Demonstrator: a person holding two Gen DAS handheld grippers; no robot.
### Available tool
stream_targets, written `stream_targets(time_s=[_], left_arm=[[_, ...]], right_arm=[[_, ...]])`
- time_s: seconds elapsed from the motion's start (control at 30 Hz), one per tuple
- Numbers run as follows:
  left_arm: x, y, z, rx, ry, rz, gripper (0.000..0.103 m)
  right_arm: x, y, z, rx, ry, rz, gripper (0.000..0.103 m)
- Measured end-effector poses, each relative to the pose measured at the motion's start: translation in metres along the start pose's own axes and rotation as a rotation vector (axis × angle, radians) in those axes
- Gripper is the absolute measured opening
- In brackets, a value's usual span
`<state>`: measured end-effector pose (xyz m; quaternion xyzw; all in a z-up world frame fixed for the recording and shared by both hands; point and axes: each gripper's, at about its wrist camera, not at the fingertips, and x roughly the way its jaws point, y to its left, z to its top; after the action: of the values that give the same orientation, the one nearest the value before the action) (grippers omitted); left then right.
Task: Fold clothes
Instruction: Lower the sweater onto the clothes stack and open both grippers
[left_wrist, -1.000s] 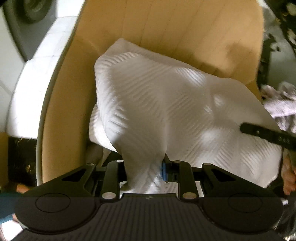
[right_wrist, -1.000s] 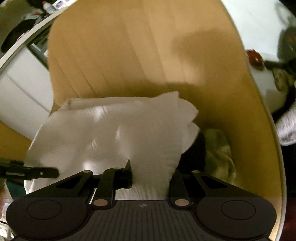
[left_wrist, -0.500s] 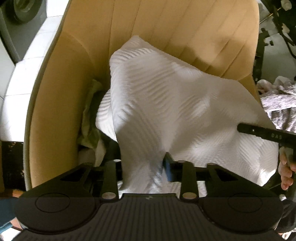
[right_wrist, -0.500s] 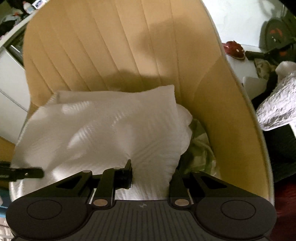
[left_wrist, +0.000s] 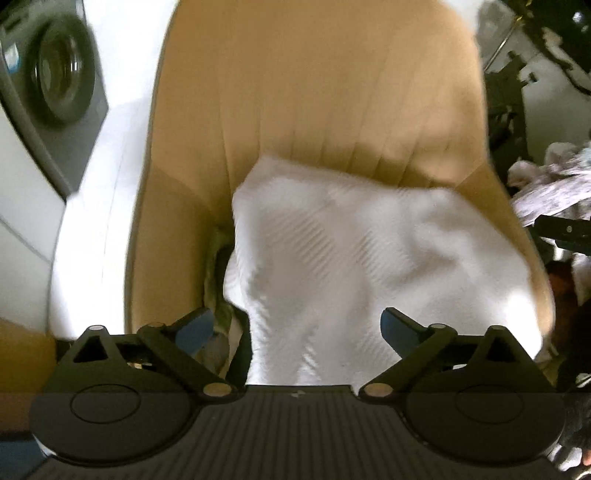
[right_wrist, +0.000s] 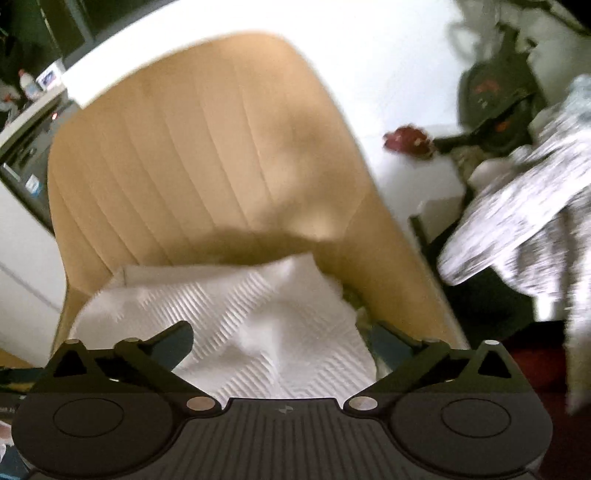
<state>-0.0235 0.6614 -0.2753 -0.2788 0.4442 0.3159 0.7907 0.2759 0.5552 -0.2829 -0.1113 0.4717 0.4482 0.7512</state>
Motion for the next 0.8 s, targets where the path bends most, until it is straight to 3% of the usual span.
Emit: stream_targets(time_s=[0.13, 0.3, 0.47, 0.67, 0.73, 0.8], left_arm=[[-0.040, -0.018, -0.002, 0.034, -0.072, 0.027, 0.101], [-0.097, -0.021, -0.023, 0.082, -0.187, 0.033, 0.102], [-0.154, -0.021, -0.047, 0.118, -0.256, 0.052, 0.102], [-0.196, -0.046, -0.081, 0.221, -0.313, 0.105, 0.102], [-0.209, -0.057, -0.095, 0.244, -0.353, 0.134, 0.102], [-0.221, -0.073, -0.111, 0.280, -0.415, 0.221, 0.102]], right_arm=[[-0.047, 0.015, 0.000, -0.003, -0.052, -0.036, 0.102], [-0.117, 0.054, -0.021, -0.022, -0.040, -0.068, 0.102], [-0.192, 0.091, -0.060, -0.027, -0.079, -0.089, 0.102], [-0.261, 0.125, -0.110, -0.037, -0.142, -0.135, 0.102], [-0.279, 0.128, -0.125, -0.036, -0.145, -0.141, 0.102], [-0.294, 0.129, -0.140, -0.051, -0.144, -0.139, 0.102]])
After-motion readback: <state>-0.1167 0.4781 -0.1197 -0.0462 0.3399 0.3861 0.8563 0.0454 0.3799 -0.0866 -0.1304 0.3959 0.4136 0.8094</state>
